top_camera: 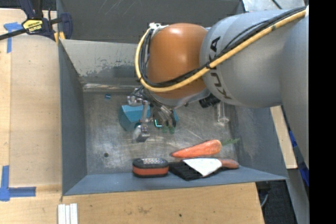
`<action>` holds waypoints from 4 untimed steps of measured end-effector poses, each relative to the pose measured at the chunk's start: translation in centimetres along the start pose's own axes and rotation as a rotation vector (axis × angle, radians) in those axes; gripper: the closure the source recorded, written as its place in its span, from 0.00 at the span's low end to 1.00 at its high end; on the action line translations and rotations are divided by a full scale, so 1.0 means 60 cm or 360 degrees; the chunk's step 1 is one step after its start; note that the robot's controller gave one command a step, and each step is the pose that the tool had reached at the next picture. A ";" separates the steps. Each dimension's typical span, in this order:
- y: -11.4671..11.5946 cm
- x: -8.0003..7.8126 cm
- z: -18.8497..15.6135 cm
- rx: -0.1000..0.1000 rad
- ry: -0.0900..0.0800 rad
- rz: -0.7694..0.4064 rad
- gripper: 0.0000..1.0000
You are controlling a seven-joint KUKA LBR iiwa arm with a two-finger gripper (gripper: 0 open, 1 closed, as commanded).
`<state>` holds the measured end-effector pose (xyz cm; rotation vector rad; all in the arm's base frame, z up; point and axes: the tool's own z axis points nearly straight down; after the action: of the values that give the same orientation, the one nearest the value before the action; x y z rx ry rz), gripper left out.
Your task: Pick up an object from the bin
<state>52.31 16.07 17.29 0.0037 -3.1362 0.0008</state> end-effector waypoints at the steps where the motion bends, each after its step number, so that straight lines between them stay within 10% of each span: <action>1: -0.001 -0.003 -0.006 -0.0002 -0.0012 0.0003 0.00; 2: -0.026 -0.041 0.047 -0.0008 -0.0023 0.0070 0.00; 3: -0.117 -0.132 0.134 0.0001 -0.0004 0.0124 1.00; 4: -0.117 -0.132 0.133 0.0001 -0.0004 0.0124 1.00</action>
Offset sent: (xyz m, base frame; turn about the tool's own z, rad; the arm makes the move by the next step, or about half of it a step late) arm 0.0418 -0.0347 -0.0674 0.0883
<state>60.20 9.08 9.24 -0.1188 -3.1366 0.0025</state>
